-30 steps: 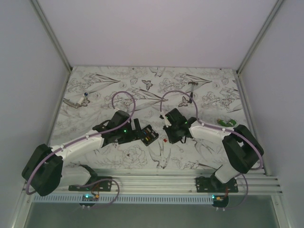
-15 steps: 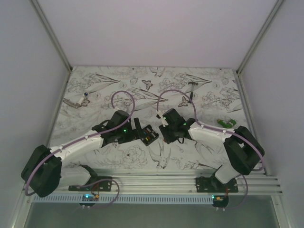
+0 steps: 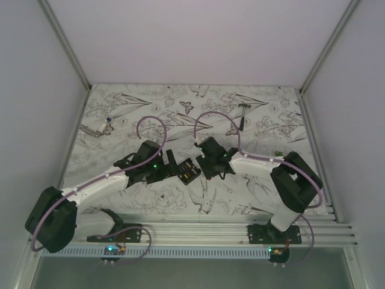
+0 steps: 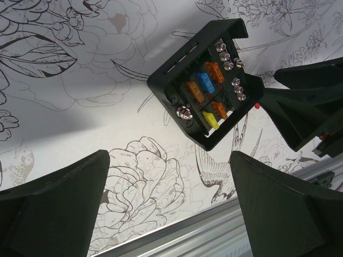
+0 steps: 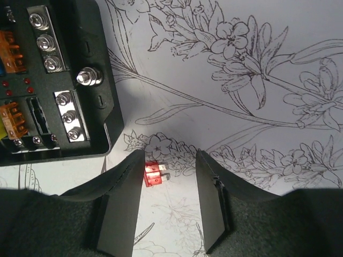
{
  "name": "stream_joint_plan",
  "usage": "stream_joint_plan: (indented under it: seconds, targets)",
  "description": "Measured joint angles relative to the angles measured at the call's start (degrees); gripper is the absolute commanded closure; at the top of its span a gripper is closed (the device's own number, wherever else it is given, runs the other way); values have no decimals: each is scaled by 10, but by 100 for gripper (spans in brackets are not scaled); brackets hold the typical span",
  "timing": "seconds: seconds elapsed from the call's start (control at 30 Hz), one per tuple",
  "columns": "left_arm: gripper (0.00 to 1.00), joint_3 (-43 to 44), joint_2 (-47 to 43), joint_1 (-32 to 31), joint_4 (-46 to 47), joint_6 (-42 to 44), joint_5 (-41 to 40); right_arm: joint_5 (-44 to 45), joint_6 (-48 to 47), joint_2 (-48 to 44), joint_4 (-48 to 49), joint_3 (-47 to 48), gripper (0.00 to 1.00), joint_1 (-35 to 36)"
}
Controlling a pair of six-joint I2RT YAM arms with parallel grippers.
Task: Snap on the fuse box
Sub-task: Pick up the fuse from the center of the board.
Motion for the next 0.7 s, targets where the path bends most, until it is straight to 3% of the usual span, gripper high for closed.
stream_joint_plan:
  seconds: [0.3,0.7]
  targets:
    - [1,0,-1,0,0,-2,0,20,13,20,-8,17,47,8]
    - [1,0,-2,0,0,-2,0,54,33,-47,-74,-34,42,8]
